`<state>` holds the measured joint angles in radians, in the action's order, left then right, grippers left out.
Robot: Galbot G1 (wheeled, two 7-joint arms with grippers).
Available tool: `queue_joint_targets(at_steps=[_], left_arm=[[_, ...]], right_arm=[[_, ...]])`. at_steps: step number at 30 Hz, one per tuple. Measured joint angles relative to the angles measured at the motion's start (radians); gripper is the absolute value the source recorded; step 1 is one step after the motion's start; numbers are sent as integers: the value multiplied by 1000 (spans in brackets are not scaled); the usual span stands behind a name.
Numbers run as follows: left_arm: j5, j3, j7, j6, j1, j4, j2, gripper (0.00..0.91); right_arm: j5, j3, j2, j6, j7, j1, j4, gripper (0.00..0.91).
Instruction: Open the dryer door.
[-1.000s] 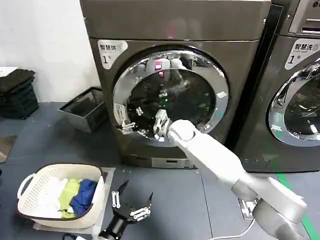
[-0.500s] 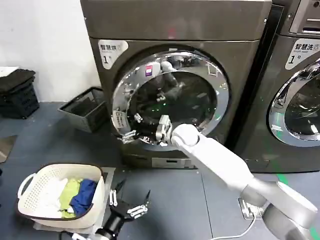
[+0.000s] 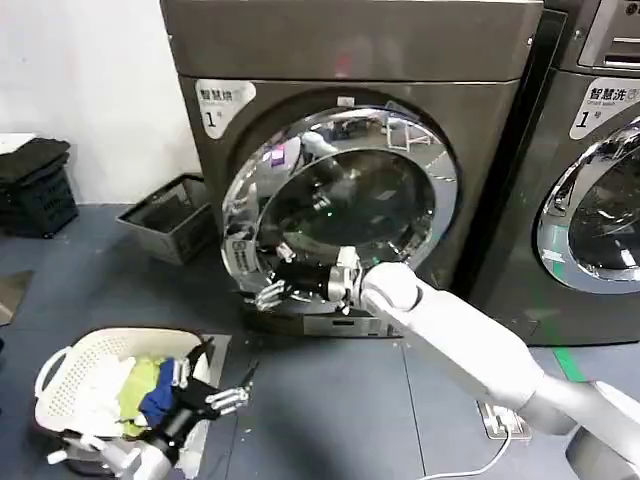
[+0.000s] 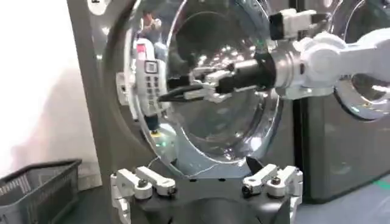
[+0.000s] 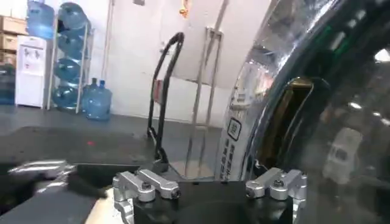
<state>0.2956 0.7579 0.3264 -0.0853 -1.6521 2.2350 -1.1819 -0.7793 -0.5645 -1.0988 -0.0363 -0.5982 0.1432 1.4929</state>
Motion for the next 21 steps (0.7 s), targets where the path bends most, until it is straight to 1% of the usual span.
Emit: queue_joint_targets(at_steps=[5,10,16,21], left_arm=[[47,78,-2,4,31,-31,30,907],[65,108,-9,-3,64,-58,44,907],[88,105,-11,-13,104,-77,61,907],[93,81,-18,-14,129,-94,80,907]], right_arm=[[3,10,38,-8,-16,31,63,907],[5,31,82,-16,-36,66,121,907],[8,71,154,-49,-93,123,198,907],[5,112,211,-93,-174,180,243,907]])
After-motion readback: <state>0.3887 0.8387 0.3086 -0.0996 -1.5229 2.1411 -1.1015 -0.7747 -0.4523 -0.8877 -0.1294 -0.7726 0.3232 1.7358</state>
